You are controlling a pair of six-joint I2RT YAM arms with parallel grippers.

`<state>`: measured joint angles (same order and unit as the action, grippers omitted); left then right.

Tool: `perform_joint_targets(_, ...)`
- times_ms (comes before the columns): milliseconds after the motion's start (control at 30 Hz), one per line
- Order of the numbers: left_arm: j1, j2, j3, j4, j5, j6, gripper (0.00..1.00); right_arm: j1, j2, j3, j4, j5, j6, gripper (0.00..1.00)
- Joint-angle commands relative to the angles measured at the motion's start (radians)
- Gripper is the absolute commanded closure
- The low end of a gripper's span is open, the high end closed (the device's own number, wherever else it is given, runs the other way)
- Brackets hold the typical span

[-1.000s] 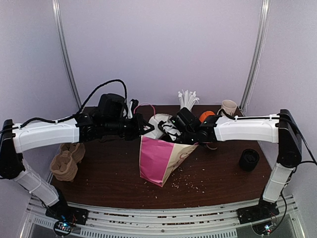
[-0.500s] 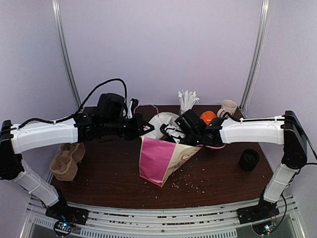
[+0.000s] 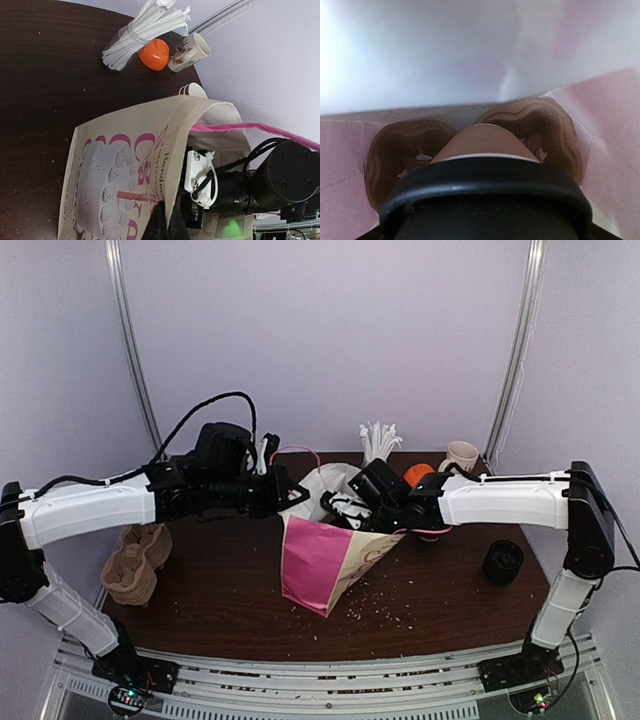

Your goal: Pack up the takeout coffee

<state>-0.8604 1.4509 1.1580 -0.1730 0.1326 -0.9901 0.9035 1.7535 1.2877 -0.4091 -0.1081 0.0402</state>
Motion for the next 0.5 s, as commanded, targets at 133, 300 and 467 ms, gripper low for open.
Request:
perform_joint_targets(133,0.004,-0.034,0.06,0.052,0.074,0.072,0.97,-0.004,0.146,0.046,-0.202,0.035,0.069,0.22)
perform_joint_targets(300,0.001,-0.038,0.057,0.052,0.083,0.085,0.85,-0.009,0.187,0.097,-0.259,0.04,0.07,0.22)
perform_joint_targets(467,0.001,-0.04,0.058,0.052,0.084,0.094,0.81,-0.013,0.222,0.117,-0.301,0.038,0.076,0.22)
